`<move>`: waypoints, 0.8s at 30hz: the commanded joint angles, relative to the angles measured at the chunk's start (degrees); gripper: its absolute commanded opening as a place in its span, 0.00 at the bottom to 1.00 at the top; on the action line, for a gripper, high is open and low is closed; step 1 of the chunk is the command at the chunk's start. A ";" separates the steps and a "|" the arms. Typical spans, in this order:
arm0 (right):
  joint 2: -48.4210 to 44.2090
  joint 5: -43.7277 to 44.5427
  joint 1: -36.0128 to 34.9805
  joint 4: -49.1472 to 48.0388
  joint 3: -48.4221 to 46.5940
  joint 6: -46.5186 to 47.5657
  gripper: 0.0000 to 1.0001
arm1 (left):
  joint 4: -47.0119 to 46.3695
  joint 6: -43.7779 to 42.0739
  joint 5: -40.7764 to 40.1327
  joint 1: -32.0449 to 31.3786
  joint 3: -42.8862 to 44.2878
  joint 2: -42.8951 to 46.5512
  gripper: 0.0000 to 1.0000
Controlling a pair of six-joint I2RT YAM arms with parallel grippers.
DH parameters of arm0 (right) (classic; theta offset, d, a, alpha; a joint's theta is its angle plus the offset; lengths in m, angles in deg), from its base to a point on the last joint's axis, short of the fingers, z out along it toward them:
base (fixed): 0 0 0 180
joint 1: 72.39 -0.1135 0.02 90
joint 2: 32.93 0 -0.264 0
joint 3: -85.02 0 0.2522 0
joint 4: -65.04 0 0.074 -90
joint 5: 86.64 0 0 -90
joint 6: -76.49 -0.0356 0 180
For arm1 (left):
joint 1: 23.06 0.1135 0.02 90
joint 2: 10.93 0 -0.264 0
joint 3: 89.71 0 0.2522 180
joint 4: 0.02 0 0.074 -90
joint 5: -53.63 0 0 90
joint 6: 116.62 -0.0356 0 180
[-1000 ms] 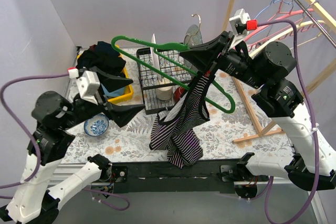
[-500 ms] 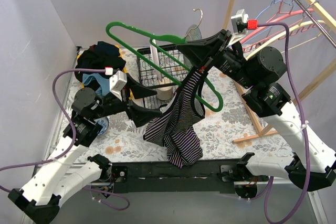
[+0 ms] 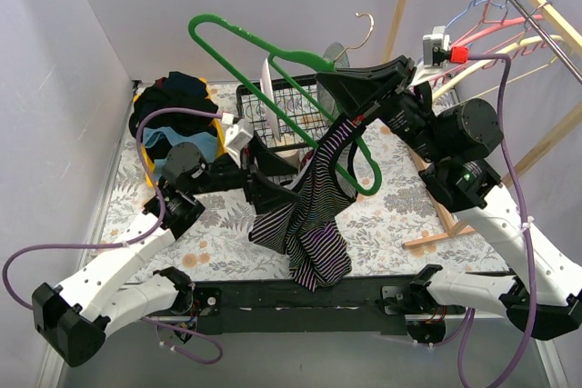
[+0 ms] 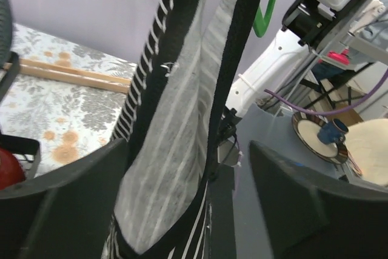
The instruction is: Remove the tank top from the hanger
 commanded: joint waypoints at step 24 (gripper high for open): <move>-3.75 19.40 0.16 -34.77 6.63 13.66 0.01 | 14.64 -5.45 -2.00 -6.18 1.41 4.76 0.00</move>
